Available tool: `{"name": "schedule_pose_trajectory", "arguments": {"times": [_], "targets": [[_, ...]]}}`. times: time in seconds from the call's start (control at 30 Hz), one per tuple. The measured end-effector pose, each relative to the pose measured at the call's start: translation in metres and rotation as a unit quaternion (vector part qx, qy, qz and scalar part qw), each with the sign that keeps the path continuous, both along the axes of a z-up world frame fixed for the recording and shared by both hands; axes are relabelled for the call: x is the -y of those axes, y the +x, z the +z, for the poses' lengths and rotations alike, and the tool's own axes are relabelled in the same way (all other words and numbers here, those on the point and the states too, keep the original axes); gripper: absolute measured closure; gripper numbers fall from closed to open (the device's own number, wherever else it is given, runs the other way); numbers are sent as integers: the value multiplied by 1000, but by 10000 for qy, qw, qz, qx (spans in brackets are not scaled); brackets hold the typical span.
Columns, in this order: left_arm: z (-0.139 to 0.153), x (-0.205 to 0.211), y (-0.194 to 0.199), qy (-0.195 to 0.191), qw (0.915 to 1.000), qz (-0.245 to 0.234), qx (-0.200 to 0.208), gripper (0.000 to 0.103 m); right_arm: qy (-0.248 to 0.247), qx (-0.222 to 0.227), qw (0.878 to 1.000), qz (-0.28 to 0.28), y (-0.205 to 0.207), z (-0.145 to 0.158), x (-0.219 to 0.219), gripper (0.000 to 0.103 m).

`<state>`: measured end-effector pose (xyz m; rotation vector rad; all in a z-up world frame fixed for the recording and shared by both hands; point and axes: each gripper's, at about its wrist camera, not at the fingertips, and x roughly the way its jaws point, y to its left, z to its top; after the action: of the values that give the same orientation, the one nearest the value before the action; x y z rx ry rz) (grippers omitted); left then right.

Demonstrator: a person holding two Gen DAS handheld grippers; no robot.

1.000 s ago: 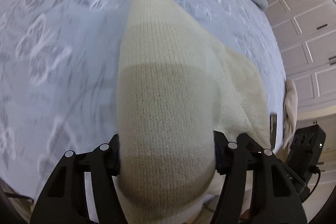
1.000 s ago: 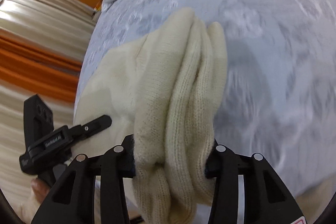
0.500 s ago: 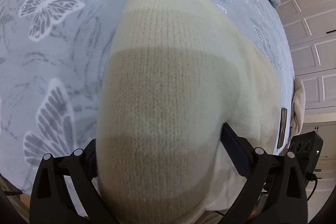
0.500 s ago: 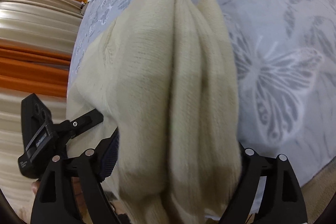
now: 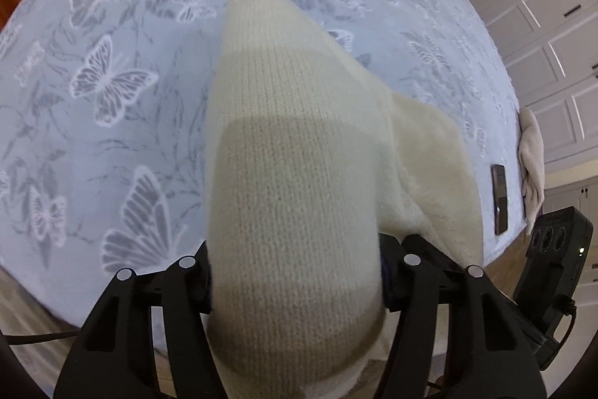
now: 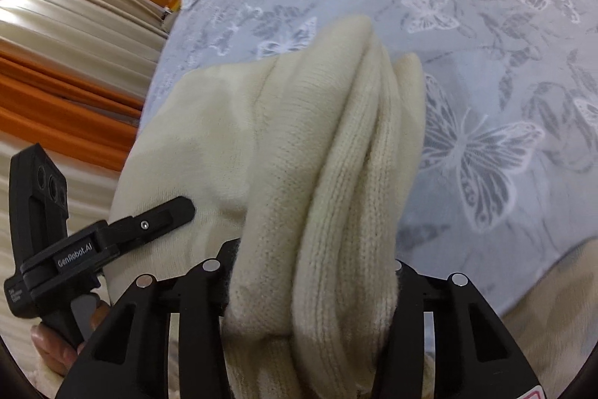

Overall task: Fold small clothes
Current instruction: 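Grasp the cardigan bundle with both grippers and lift it off the bed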

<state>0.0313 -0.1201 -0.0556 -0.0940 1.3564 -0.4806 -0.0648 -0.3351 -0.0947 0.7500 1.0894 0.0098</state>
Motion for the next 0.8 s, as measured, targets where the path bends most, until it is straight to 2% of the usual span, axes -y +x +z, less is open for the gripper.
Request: {"name": "schedule_pose_trajectory", "arguments": {"times": [0.43, 0.8], "targets": [[88, -27, -46, -249, 9971, -119, 709, 44, -437, 930, 9946, 152, -50, 89, -28, 60], [149, -48, -65, -581, 9885, -99, 1391, 44, -947, 1706, 9802, 327, -71, 156, -45, 60]]}}
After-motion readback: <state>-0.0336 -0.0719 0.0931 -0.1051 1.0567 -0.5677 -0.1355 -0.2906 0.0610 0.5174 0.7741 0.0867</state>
